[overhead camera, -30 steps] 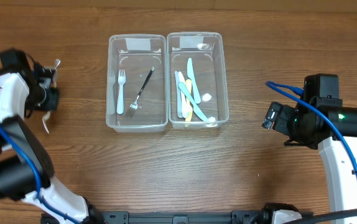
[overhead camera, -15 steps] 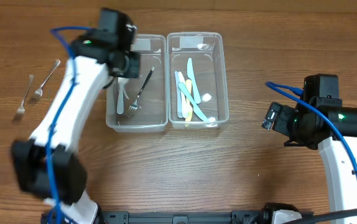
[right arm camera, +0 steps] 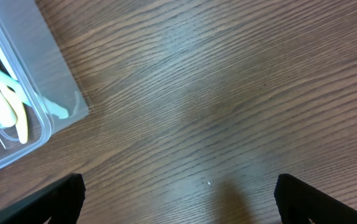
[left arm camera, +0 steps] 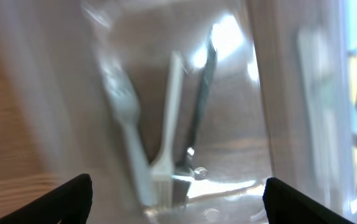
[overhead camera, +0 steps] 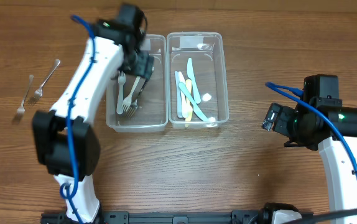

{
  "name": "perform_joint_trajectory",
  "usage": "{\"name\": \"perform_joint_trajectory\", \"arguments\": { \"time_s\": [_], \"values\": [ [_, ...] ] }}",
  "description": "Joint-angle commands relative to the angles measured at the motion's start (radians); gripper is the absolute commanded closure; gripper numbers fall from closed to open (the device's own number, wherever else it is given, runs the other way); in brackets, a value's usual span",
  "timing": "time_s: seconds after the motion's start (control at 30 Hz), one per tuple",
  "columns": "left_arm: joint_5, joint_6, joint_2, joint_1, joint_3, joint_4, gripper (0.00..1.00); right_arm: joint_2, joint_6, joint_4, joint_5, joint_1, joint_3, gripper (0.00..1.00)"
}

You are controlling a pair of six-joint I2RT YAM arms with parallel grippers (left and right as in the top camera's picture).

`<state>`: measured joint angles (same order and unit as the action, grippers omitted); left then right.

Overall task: Pack container
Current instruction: 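Lower the metal fork into the left container and open the left gripper, then move the left gripper to the next metal fork and grasp it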

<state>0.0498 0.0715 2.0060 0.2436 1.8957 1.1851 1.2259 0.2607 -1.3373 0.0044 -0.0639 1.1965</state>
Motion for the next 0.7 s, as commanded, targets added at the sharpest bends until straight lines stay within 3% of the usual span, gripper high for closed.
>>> {"name": "perform_joint_trajectory", "arguments": {
  "time_s": [0.0,0.2,0.27,0.5,0.67],
  "values": [
    [0.074,-0.126,-0.155,-0.15,0.152,0.049,0.0,-0.019,-0.003,0.008,0.001,-0.001,0.002,0.0],
    [-0.036,-0.367,-0.183,-0.486,0.143,0.084,0.0,-0.019,-0.003,0.014,0.001,-0.001,0.002,0.0],
    [-0.071,-0.394,-0.149,-0.561,0.127,0.08,0.0,-0.019,-0.003,0.016,0.001,-0.001,0.002,0.0],
    [-0.079,-0.42,0.054,-0.655,0.122,0.019,0.0,-0.019,-0.003,0.016,0.001,-0.001,0.002,0.0],
    [-0.148,-0.531,0.206,-0.657,0.122,-0.059,0.0,-0.019,-0.003,0.016,0.001,-0.001,0.002,0.0]
  ]
}}
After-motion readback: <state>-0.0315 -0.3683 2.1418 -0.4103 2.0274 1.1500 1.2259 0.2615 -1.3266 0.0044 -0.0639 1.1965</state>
